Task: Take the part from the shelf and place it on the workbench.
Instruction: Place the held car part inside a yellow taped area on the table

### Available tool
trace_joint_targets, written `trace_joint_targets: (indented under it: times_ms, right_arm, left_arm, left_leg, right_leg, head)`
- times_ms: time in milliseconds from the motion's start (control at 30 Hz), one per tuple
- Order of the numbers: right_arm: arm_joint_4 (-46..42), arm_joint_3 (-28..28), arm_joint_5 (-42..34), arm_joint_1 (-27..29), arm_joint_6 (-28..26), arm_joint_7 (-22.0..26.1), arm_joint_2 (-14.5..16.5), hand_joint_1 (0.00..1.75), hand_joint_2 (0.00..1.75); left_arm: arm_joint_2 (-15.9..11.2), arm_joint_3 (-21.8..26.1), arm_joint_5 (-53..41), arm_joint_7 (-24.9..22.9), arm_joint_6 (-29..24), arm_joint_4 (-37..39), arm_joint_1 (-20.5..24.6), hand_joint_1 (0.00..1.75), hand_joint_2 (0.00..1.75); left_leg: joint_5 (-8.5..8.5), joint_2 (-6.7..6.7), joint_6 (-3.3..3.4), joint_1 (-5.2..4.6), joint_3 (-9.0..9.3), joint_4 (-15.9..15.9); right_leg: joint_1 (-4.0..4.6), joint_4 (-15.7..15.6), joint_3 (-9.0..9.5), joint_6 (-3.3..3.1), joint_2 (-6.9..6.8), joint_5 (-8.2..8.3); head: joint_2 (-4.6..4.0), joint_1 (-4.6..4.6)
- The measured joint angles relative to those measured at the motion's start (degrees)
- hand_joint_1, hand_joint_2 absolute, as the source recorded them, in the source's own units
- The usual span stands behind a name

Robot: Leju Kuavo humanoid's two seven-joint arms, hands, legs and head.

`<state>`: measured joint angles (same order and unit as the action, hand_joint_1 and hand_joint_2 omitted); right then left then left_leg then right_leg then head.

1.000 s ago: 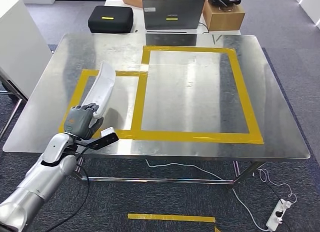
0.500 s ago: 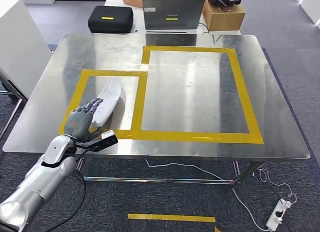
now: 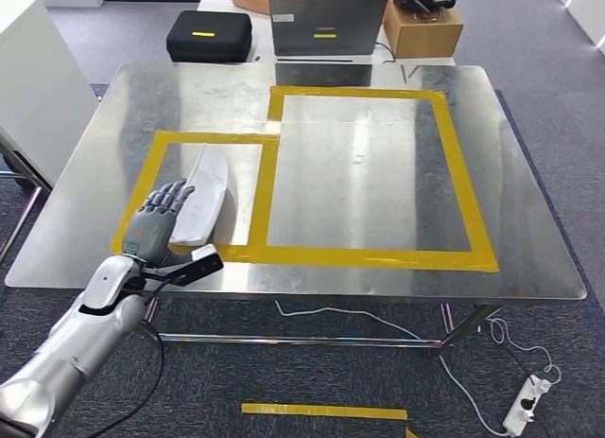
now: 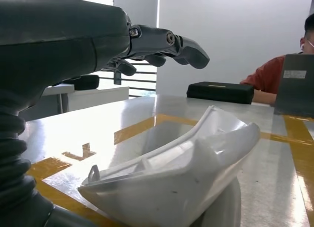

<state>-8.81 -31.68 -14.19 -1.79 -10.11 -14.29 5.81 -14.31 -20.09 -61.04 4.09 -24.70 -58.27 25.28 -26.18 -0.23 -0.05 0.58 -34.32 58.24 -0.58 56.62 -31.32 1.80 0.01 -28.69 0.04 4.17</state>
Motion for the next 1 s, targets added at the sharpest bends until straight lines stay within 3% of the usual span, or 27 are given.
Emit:
trace_joint_targets:
  times_ms: [467, 1000]
  right_arm:
    - [0.0, 0.0, 0.0, 0.1, 0.1, 0.0, 0.0, 0.0, 0.0]
    - [0.0, -0.4, 0.0, 0.1, 0.0, 0.1, 0.0, 0.0, 0.0]
  left_arm:
    - [-0.3, 0.8, 2.9, 2.9, -4.0, -2.3, -0.5, 0.0, 0.0]
    - [-0.9, 2.2, 4.1, 3.8, -4.6, -5.1, -1.6, 0.0, 0.0]
  left_leg:
    - [0.0, 0.0, 0.0, 0.0, 0.0, 0.0]
    - [-0.12, -0.01, 0.18, -0.22, -0.01, 0.1]
  right_leg:
    - [0.0, 0.0, 0.01, 0.0, -0.01, 0.0]
    - [-0.21, -0.1, 0.05, 0.14, -0.05, 0.0]
  head:
    - [0.0, 0.01]
    - [0.0, 0.01]
